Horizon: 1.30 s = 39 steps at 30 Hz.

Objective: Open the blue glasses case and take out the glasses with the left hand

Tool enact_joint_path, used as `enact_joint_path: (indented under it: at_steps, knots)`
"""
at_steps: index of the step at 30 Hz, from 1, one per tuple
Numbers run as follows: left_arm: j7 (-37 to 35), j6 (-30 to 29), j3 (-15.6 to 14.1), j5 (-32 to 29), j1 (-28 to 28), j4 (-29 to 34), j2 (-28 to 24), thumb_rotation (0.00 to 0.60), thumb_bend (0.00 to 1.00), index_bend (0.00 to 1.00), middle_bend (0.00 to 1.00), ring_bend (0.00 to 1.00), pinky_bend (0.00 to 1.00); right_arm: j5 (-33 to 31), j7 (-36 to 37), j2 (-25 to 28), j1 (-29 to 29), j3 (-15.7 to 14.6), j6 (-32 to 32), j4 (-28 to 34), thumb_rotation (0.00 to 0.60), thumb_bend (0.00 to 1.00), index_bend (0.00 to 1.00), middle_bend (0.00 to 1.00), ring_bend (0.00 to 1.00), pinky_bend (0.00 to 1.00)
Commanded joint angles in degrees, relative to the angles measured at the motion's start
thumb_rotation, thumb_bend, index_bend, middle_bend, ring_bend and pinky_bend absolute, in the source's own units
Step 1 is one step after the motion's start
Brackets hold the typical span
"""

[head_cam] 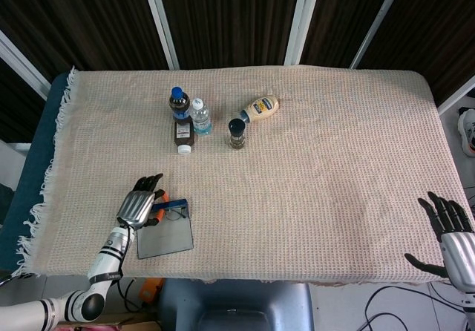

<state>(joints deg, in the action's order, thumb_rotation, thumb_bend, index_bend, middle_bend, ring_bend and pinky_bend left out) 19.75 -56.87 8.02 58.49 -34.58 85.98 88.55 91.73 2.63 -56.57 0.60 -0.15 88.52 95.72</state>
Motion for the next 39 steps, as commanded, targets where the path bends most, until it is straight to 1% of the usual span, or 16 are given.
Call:
enact_joint_path:
  at_steps: [1, 5, 13, 17, 22, 33, 36, 39]
  knots:
    - [-0.2, -0.3, 0.0, 0.1, 0.0, -0.2, 0.1, 0.600, 0.43, 0.46, 0.00, 0.00, 0.00, 0.0, -0.1, 0.0, 0.0, 0.0, -0.1, 0.0, 0.600, 0.10, 0.00, 0.00, 0.00, 0.00]
    - [-0.6, -0.9, 0.3, 0.3, 0.0, -0.6, 0.6, 0.600, 0.45, 0.50, 0.00, 0.00, 0.00, 0.0, -0.1, 0.0, -0.1, 0.0, -0.1, 0.0, 0.600, 0.10, 0.00, 0.00, 0.00, 0.00]
    - [-0.7, -1.5, 0.8, -0.5, 0.0, -0.9, 1.0, 0.600, 0.47, 0.52, 0.00, 0.00, 0.00, 0.1, 0.1, 0.0, 0.0, -0.1, 0.0, 0.0, 0.600, 0.10, 0.00, 0.00, 0.00, 0.00]
    - [-2.0, -2.4, 1.3, 0.2, 0.2, -2.1, 1.8, 0.600, 0.47, 0.55, 0.00, 0.00, 0.00, 0.2, 0.3, 0.0, 0.1, -0.1, 0.2, 0.0, 0.600, 0.10, 0.00, 0.00, 0.00, 0.00]
    - [-3.2, -2.3, 1.7, 0.2, 0.2, -3.5, 2.2, 0.600, 0.47, 0.55, 0.00, 0.00, 0.00, 0.2, 0.3, 0.0, 0.1, -0.1, 0.2, -0.1, 0.600, 0.10, 0.00, 0.00, 0.00, 0.00]
    - [-6.2, -3.8, 5.1, -1.1, 0.1, -6.7, 3.6, 0.600, 0.47, 0.54, 0.00, 0.00, 0.00, 0.2, 0.4, 0.1, 0.2, -0.1, 0.5, 0.0, 0.600, 0.10, 0.00, 0.00, 0.00, 0.00]
    - [-6.9, -6.3, 5.9, 0.1, 0.1, -9.8, 5.3, 0.600, 0.47, 0.53, 0.00, 0.00, 0.00, -0.2, 0.4, 0.1, 0.2, 0.0, 0.3, 0.0, 0.600, 0.10, 0.00, 0.00, 0.00, 0.00]
    - [-5.9, -10.3, 5.4, 3.6, -0.1, -15.7, 8.3, 0.600, 0.49, 0.52, 0.00, 0.00, 0.00, -0.4, 0.5, 0.2, 0.3, 0.1, 0.4, 0.0, 0.600, 0.10, 0.00, 0.00, 0.00, 0.00]
